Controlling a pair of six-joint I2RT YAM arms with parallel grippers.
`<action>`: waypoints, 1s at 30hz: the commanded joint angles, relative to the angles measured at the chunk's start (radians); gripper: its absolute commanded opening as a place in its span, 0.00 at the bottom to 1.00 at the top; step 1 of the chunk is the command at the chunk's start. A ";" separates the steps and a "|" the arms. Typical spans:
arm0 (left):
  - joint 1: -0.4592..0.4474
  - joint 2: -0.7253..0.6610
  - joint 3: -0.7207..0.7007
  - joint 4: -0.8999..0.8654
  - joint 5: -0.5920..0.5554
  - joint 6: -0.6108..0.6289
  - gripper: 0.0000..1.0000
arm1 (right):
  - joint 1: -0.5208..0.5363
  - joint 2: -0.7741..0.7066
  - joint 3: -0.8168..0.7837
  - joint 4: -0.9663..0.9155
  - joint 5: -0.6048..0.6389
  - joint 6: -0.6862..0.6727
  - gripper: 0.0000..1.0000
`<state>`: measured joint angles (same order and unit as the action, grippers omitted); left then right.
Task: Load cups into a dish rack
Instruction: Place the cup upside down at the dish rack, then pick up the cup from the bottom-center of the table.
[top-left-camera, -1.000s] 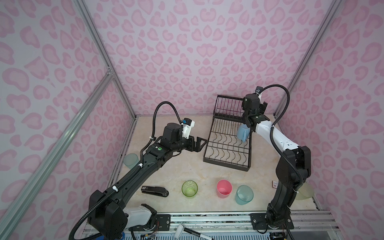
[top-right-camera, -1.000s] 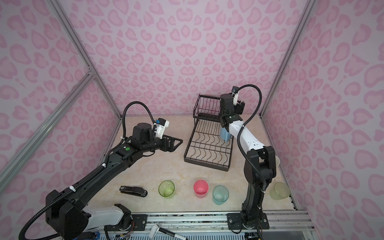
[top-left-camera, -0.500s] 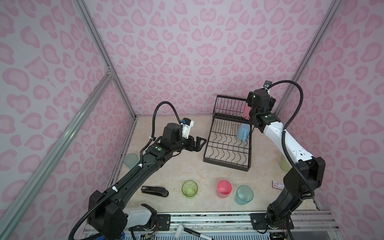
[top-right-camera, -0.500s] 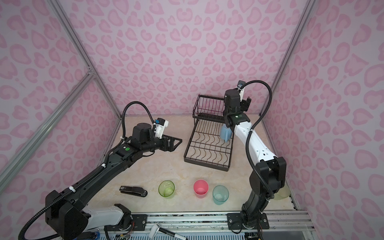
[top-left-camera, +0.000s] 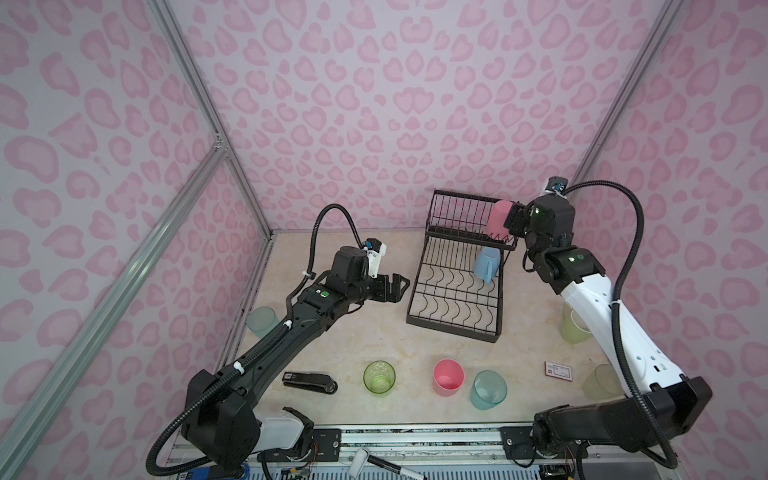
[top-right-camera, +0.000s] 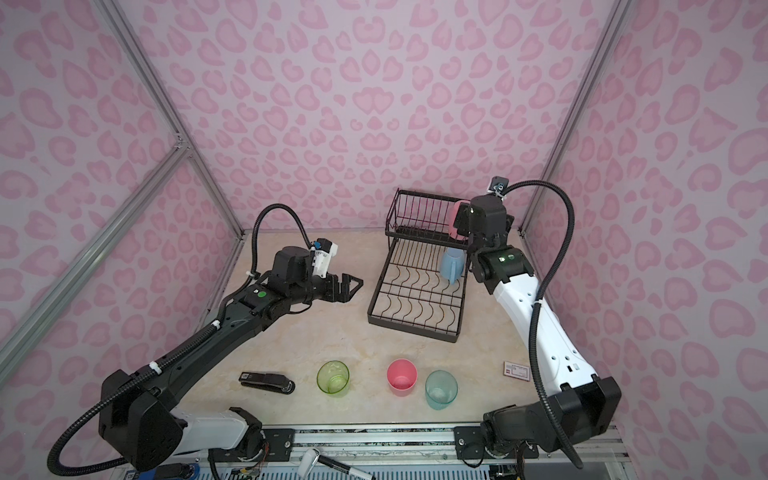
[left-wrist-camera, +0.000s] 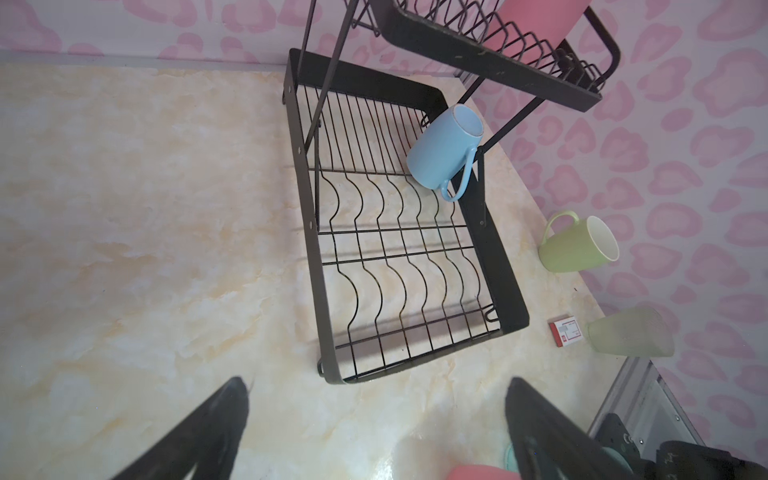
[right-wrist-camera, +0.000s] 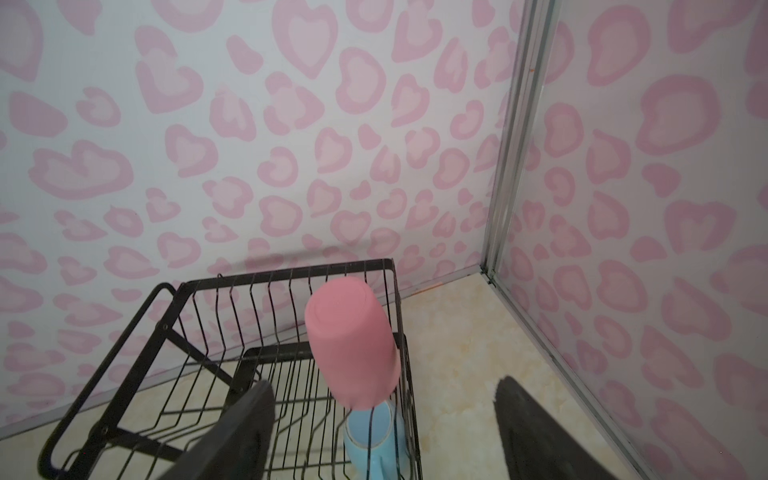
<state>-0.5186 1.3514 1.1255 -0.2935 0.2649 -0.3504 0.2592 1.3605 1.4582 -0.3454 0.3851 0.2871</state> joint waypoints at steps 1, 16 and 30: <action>0.000 0.023 0.037 -0.052 -0.044 -0.021 0.97 | 0.001 -0.064 -0.080 -0.111 -0.095 0.038 0.80; -0.036 0.000 0.062 -0.472 -0.293 -0.143 0.78 | 0.099 -0.239 -0.374 -0.154 -0.221 0.046 0.77; -0.241 -0.049 -0.048 -0.685 -0.401 -0.361 0.71 | 0.080 -0.206 -0.477 -0.073 -0.363 0.025 0.77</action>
<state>-0.7303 1.3178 1.0950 -0.9379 -0.1112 -0.6346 0.3496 1.1591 0.9974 -0.4706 0.0803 0.3107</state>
